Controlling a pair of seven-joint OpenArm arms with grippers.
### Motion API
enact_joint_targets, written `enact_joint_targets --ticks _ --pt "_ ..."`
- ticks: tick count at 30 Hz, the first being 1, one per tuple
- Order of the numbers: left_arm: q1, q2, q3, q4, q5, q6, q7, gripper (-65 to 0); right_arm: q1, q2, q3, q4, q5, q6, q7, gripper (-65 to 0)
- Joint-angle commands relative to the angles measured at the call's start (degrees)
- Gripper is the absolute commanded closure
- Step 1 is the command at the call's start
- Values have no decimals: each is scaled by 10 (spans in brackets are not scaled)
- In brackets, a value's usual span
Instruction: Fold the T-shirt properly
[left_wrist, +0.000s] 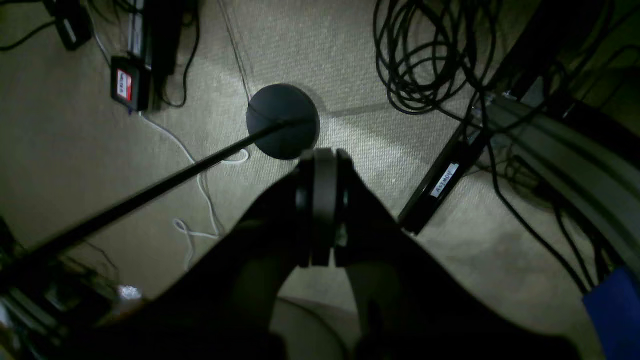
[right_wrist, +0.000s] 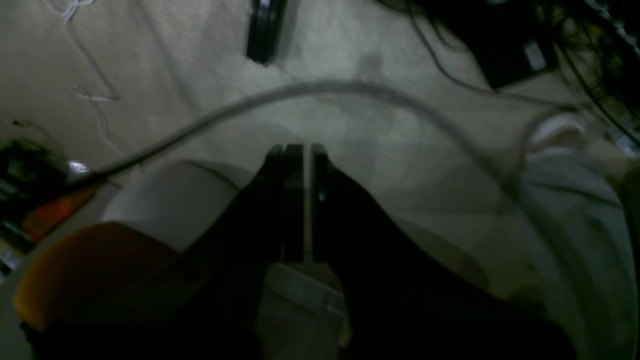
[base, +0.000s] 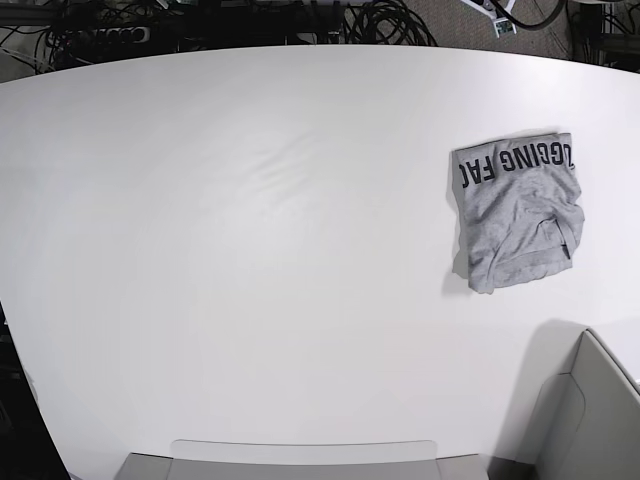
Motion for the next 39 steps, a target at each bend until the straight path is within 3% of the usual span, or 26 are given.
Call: enact_joint_targets --ticks 1,5,10,12,18,21,25,30,34,39 --pt "-6 -3 11 -12 2 -1 -1 0 1 1 -14 -15 6 8 17 -21" --pt "-64 -2 54 -130 2 -2 -26 0 37 -17 -59 -108 6 8 77 -21" --pt "-146 -5 145 -367 5 2 -149 0 72 -39 -73 -206 5 4 120 -22" --pt "-170 -12 192 -431 5 3 -188 0 78 -44 -75 -237 5 -1 165 -22" --pt "-198 -17 281 -496 5 3 -234 0 95 -51 -98 -323 -30 -1 321 -22" --pt "-198 -26 307 -525 5 3 -309 0 112 -54 -108 -375 -95 -1 384 -22" --pt "-198 -31 346 -589 5 3 -393 0 128 -61 -109 -401 -199 -1 396 -22" --pt "-201 -42 342 -634 5 3 -407 0 142 -61 -109 -400 -320 -1 397 -22" --pt "-218 -61 342 -647 5 3 -406 0 157 -58 -109 -399 -357 -1 398 -22" --pt "-221 -57 344 -673 5 2 -406 0 168 -49 -109 -395 -375 -1 399 -22"
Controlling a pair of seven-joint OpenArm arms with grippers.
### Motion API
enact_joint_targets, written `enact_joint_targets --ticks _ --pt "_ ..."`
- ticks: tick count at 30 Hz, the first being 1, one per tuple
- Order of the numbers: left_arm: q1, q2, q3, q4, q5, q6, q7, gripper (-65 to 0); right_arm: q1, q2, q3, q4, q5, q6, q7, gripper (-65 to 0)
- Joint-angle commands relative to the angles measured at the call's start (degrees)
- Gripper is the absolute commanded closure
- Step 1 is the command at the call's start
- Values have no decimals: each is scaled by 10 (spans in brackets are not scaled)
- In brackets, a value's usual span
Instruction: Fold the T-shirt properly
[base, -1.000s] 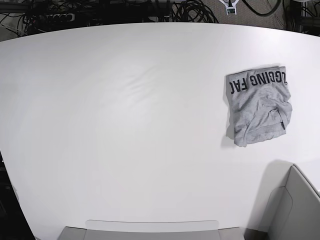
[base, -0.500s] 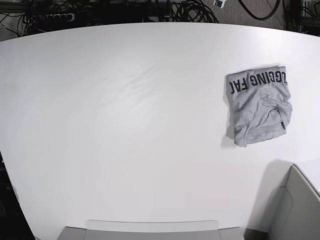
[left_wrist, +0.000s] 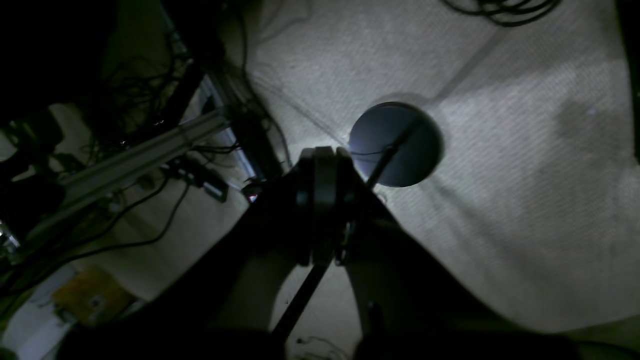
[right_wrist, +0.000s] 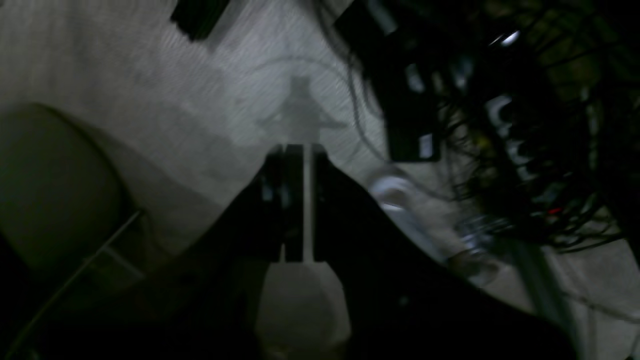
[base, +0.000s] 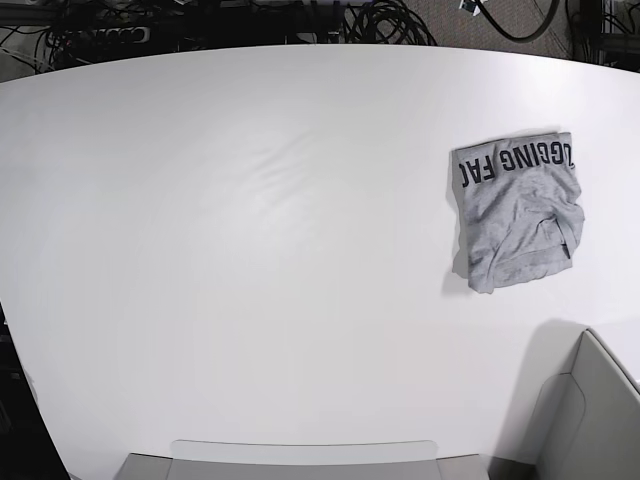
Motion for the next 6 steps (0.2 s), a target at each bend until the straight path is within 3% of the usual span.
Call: enact_joint_targets --ticks 1,6 --pt "10 -2 1 -7 -1 4 2 0 -12 11 -2 6 -1 3 2 -22" --pt "-10 -1 1 -29 -1 4 2 0 -19 21 -49 25 -2 3 2 -22"
